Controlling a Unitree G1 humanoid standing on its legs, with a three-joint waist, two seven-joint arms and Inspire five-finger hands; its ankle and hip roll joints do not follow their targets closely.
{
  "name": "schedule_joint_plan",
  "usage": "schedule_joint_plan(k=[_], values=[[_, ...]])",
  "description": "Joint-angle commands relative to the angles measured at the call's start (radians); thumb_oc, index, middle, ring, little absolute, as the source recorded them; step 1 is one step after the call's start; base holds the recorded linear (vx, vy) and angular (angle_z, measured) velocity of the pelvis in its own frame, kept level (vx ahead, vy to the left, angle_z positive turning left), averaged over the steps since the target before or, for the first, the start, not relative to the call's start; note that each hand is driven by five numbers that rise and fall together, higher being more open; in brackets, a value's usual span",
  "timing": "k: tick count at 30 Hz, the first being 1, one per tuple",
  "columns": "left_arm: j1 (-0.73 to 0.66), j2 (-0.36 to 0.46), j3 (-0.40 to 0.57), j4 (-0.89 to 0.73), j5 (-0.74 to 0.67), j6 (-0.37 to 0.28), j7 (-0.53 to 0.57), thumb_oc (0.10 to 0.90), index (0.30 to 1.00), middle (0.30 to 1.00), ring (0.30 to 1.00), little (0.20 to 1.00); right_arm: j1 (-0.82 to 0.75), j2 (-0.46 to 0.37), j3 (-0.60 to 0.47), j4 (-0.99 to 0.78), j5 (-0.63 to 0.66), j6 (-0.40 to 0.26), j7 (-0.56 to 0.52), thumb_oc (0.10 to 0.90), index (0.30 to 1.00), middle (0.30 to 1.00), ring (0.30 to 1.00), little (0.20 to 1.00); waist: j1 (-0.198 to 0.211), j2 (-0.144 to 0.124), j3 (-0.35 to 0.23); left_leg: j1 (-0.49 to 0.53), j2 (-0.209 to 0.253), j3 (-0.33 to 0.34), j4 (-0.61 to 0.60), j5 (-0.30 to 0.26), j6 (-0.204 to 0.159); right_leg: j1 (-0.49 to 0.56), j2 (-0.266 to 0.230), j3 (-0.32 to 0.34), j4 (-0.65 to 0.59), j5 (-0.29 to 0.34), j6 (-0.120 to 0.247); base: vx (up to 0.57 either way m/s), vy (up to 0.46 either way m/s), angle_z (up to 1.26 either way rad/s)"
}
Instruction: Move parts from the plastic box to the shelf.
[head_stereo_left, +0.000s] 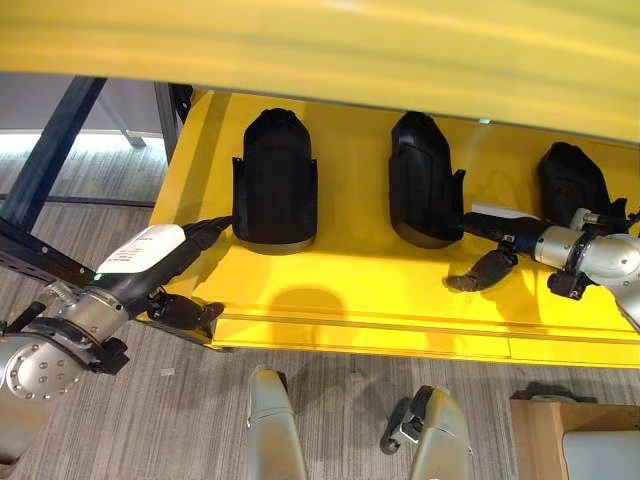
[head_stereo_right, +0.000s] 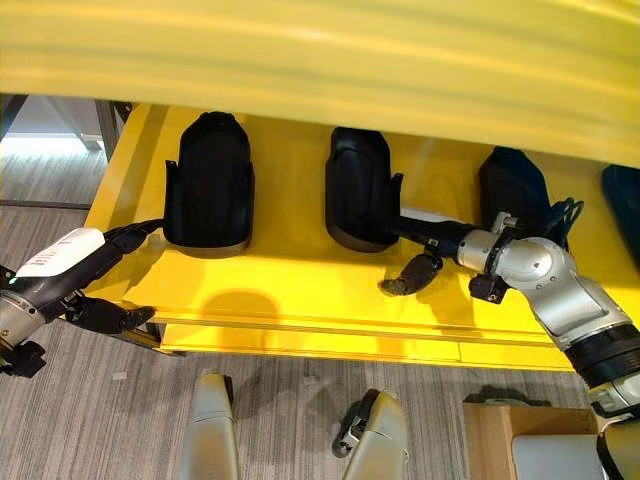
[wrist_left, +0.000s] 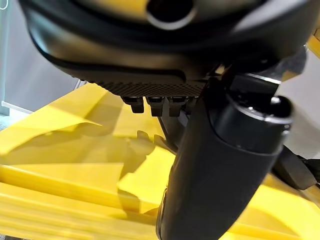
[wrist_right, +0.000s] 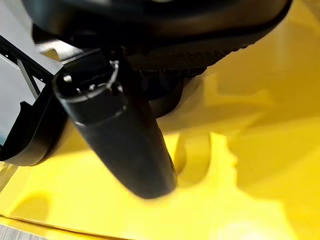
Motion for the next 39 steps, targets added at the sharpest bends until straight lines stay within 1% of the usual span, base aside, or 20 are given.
schedule_joint_plan(k=[1,16,28,34,39], values=[[-0.016,-0.032,0.084,-0.041,0.027,-0.021,0.004,0.900,1.000,1.000,1.000,1.000,0.042,-0.001,-0.036,-0.018,0.057,-0.016,0.025,0.900,1.000,1.000,1.000,1.000,-0.010,0.000,-0.043,-0.043,-0.012,0.012,-0.023,0.038,0.079,0.032,0.047,0.045,-0.030,-0.053,0.006,0.00,0.000,0.00],[-0.001,-0.050,0.100,-0.041,0.039,-0.010,0.001,0.900,1.000,1.000,1.000,1.000,0.084,-0.005,-0.089,0.012,0.024,-0.017,0.012,0.900,1.000,1.000,1.000,1.000,-0.013,0.000,-0.049,-0.048,-0.011,0.007,-0.026,0.042,0.077,0.026,0.051,0.049,-0.033,-0.052,0.006,0.00,0.000,0.00],[0.018,-0.055,0.119,-0.046,0.043,-0.006,-0.006,0.900,1.000,1.000,1.000,1.000,0.113,-0.053,-0.127,0.013,-0.005,-0.024,0.010,0.900,1.000,1.000,1.000,1.000,-0.013,-0.007,-0.050,-0.048,-0.010,0.007,-0.028,0.043,0.074,0.029,0.053,0.047,-0.036,-0.052,0.008,0.00,0.000,0.00],[0.031,-0.049,0.127,-0.040,0.038,-0.006,-0.008,0.900,1.000,1.000,1.000,1.000,0.089,-0.088,-0.126,0.043,-0.031,-0.036,-0.009,0.900,1.000,1.000,1.000,1.000,-0.011,-0.011,-0.051,-0.045,-0.009,0.006,-0.033,0.044,0.073,0.030,0.054,0.049,-0.038,-0.052,0.009,0.00,0.000,0.00],[0.034,-0.047,0.130,-0.037,0.037,-0.002,-0.010,0.900,1.000,1.000,1.000,1.000,0.073,-0.090,-0.134,0.044,-0.035,-0.041,-0.023,0.900,1.000,1.000,1.000,1.000,-0.013,-0.012,-0.053,-0.047,-0.010,0.006,-0.029,0.042,0.073,0.030,0.055,0.050,-0.036,-0.055,0.008,0.00,0.000,0.00]])
